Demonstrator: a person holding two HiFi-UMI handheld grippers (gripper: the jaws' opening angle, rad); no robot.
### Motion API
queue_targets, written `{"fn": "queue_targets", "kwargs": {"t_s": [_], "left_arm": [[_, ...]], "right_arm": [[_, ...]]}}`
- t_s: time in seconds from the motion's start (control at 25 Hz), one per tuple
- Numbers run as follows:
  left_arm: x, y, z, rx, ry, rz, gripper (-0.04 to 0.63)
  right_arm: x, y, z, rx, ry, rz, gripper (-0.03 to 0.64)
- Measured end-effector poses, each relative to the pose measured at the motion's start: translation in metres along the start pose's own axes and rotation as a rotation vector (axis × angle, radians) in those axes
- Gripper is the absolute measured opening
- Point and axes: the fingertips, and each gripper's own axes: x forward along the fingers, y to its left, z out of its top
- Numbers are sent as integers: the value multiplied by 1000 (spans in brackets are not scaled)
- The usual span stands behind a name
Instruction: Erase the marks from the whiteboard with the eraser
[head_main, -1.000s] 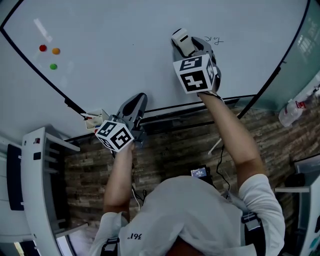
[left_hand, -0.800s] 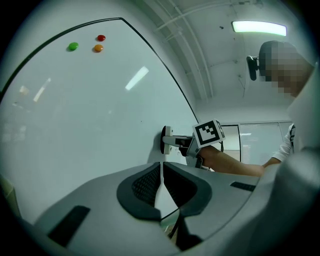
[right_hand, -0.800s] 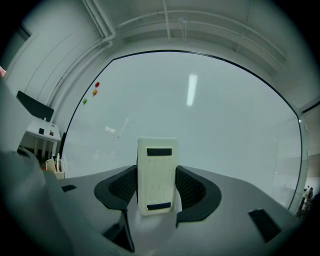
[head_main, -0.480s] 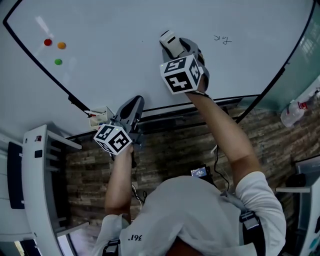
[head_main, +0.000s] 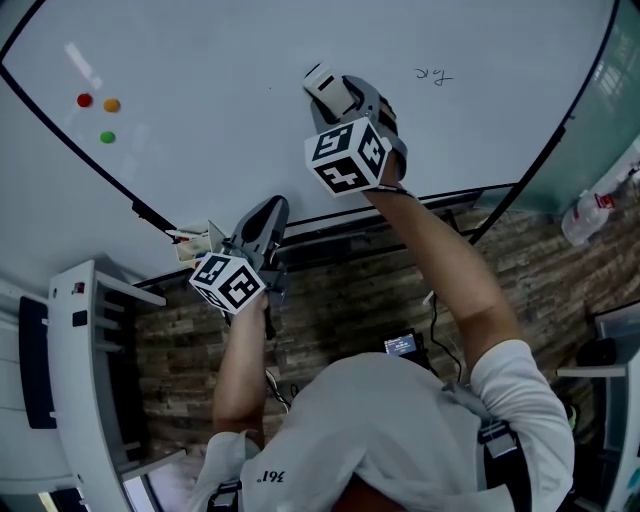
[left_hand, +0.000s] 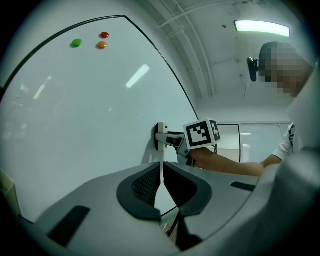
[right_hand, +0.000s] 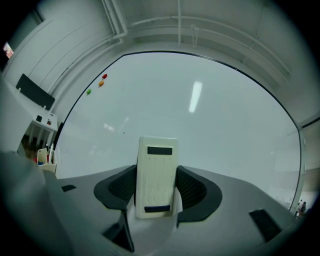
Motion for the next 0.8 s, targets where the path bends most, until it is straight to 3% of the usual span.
{"fn": "queue_targets", "kwargs": {"t_s": [0.36, 0.8], "left_arm": [[14, -8, -1, 14, 11, -13, 8], [35, -28, -9, 21, 32, -55, 8]], "right_arm": [[0, -9, -5, 9, 33, -7, 258], [-9, -52, -29, 37, 77, -45, 258]]}}
